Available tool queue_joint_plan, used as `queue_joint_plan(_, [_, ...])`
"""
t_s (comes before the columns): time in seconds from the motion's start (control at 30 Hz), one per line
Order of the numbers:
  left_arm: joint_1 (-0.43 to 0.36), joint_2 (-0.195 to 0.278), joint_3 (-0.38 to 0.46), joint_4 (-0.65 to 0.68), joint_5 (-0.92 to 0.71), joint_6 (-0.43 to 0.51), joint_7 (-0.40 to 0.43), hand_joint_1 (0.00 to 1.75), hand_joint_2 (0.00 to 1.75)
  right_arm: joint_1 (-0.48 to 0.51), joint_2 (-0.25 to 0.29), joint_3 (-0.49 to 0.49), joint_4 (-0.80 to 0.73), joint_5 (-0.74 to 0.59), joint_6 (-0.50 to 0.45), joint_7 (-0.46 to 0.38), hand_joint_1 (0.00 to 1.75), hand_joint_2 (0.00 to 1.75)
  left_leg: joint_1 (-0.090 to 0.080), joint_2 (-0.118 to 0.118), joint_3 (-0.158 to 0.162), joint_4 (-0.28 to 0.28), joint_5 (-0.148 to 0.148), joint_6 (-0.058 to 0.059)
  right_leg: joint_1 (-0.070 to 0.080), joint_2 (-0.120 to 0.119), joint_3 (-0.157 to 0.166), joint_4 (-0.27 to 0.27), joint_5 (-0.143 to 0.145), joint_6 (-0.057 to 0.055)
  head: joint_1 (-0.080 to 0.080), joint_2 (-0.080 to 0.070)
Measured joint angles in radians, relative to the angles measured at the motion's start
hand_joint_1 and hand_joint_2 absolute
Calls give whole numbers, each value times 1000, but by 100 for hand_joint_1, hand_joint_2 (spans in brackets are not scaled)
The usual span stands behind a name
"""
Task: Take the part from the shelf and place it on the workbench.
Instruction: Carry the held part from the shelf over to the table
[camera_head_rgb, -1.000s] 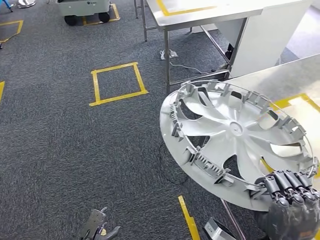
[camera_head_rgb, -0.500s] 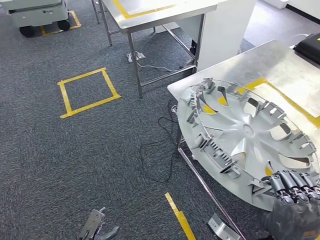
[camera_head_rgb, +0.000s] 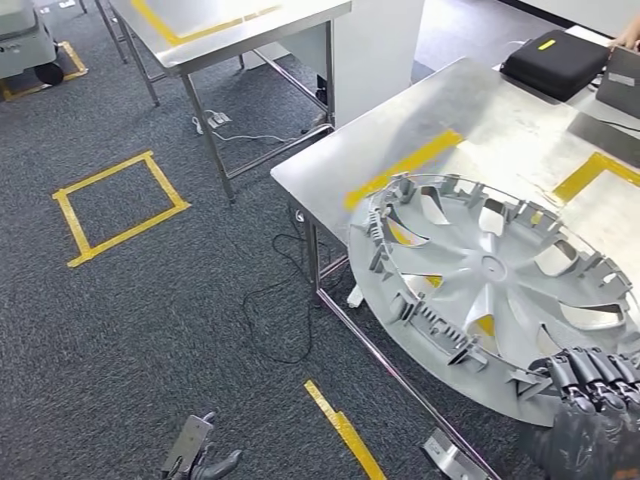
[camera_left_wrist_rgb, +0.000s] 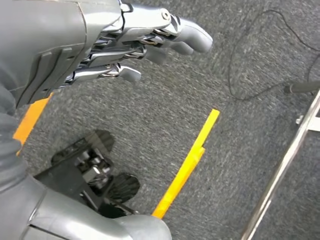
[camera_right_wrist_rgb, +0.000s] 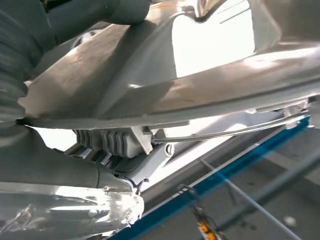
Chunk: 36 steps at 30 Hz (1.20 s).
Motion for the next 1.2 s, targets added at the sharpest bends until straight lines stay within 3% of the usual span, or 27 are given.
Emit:
queue_joint_plan(0.07, [-4, -1, 0, 0, 0, 0, 0, 0, 175, 5, 3, -3, 0, 0, 0, 1, 175, 175, 6, -39, -20, 52, -42, -9, -2, 19, -1, -2, 4, -14, -1, 0])
queue_joint_plan(0.1, [-4, -2, 0, 0, 0, 0, 0, 0, 175, 6, 4, -4, 0, 0, 0, 0, 175, 175, 8, -66, -44, 109, -76, -13, -2, 29, -2, -2, 5, -19, -2, 0])
queue_joint_plan(0.17, [0, -2, 0, 0, 0, 0, 1, 0, 175, 6, 5, -7, 1, 0, 0, 0, 175, 175, 9, -89, -107, 246, -136, -12, 0, 54, -5, -2, 7, -25, -2, 0])
queue_joint_plan(0.2, [1, -2, 0, 0, 0, -1, 1, 0, 175, 7, 6, -10, 2, 0, 0, 0, 175, 175, 9, -93, -128, 286, -143, -10, 1, 68, -6, -2, 8, -27, -2, 0])
queue_joint_plan(0.23, [2, -1, 0, 0, 0, -1, 1, 0, 175, 8, 6, -12, 2, 0, 0, 0, 175, 175, 9, -95, -132, 290, -130, -7, 3, 83, -6, -1, 9, -28, -2, 0])
queue_joint_plan(0.3, [-1, -1, 0, 0, 0, -1, 1, 0, 175, 10, 6, -14, 3, 0, 0, 0, 175, 175, 8, -114, -89, 190, -56, 6, 5, 112, -6, -1, 11, -27, -2, 0])
queue_joint_plan(0.33, [-2, 0, 0, 0, 0, -1, 1, 0, 175, 12, 6, -14, 3, 0, 0, 0, 175, 175, 8, -142, -58, 121, -24, 14, 5, 125, -6, -1, 12, -25, -2, 0])
queue_joint_plan(0.37, [-3, 0, 0, 0, 0, -1, 2, 0, 175, 13, 6, -15, 4, 0, 0, 1, 175, 175, 9, -167, -33, 63, -3, 20, 4, 137, -9, 0, 14, -22, -2, 0])
queue_joint_plan(0.43, [-3, 1, 0, 0, 0, -1, 4, 0, 175, 17, 6, -15, 7, 1, 0, 6, 175, 175, 8, -196, -11, 11, 2, 26, -1, 159, -18, -1, 19, -11, -4, 0])
queue_joint_plan(0.5, [-5, -1, 0, 0, 0, 0, 5, 0, 175, 27, 6, -16, 10, 0, 0, 17, 175, 175, 9, -176, -6, -3, 5, 26, -4, 174, -27, -4, 24, 2, -6, 0])
queue_joint_plan(0.57, [-7, -4, 0, 0, 0, 0, 5, 0, 175, 36, 6, -16, 14, 0, 0, 27, 175, 175, 12, -149, 0, -20, 12, 29, 0, 129, -49, 29, 1, 11, -3, 0])
queue_joint_plan(0.63, [-5, -5, 0, 0, 0, 0, 6, 0, 175, 37, 6, -16, 20, 0, 0, 28, 175, 175, 11, -117, 4, -27, 12, 34, 3, 63, -105, 141, -60, 18, 1, 0])
queue_joint_plan(0.7, [-2, -5, 0, 0, 0, 0, 8, 0, 175, 39, 6, -17, 27, 0, 0, 24, 175, 175, 10, -84, 6, -26, 7, 36, 0, 43, -160, 255, -102, 26, 2, 0])
queue_joint_plan(0.73, [-2, -4, 0, 0, 0, 0, 10, 0, 175, 41, 6, -17, 31, 0, 0, 21, 175, 175, 10, -69, 8, -26, 4, 35, -2, 39, -165, 267, -95, 30, 2, 0])
queue_joint_plan(0.77, [-2, -5, 0, 0, 0, 0, 12, 0, 175, 42, 6, -18, 35, 0, 0, 19, 175, 175, 10, -55, 13, -26, -1, 32, -4, 33, -148, 239, -71, 34, 2, 0])
queue_joint_plan(0.83, [-3, -7, 0, 0, 0, 0, 16, 0, 175, 43, 6, -18, 40, 0, 0, 16, 175, 175, 9, -31, 27, -26, -14, 23, -4, -5, -72, 106, -9, 37, 3, 0])
queue_joint_plan(0.9, [-4, -8, 0, 0, 0, 1, 18, 0, 175, 43, 6, -18, 43, 0, 0, 14, 175, 175, 3, -13, 40, -23, -28, 11, 1, -42, -12, 9, 8, 26, 2, 0])
queue_joint_plan(0.93, [-5, -8, 0, 0, 0, 2, 18, 0, 175, 45, 6, -19, 45, 0, 0, 12, 175, 175, 0, -4, 44, -22, -34, 5, 5, -48, -3, -4, 0, 17, 1, 0])
queue_joint_plan(1.0, [-8, -9, 0, 0, 0, 3, 19, 0, 175, 54, 6, -21, 47, 0, 0, 10, 175, 175, 2, 12, 54, -21, -44, -5, 6, -26, 1, -5, -8, -2, -1, 0])
queue_joint_plan(1.07, [-13, -10, -1, 0, 0, 4, 18, 0, 175, 61, 7, -24, 48, 0, 0, 8, 175, 175, 7, -15, 47, 13, -67, -15, 3, -3, 12, -8, -15, -15, -4, 0])
queue_joint_plan(1.13, [-12, -11, -2, 0, 0, 4, 18, 0, 175, 62, 9, -24, 49, 0, 0, 5, 175, 175, 12, -68, -16, 135, -114, -21, 0, 21, 26, -9, -24, -27, -9, 0])
queue_joint_plan(1.2, [-5, -10, -2, 0, 0, 5, 18, 0, 175, 62, 10, -25, 50, 0, 0, 3, 175, 175, 14, -89, -112, 275, -144, -24, 0, 53, 40, -9, -37, -32, -11, 0])
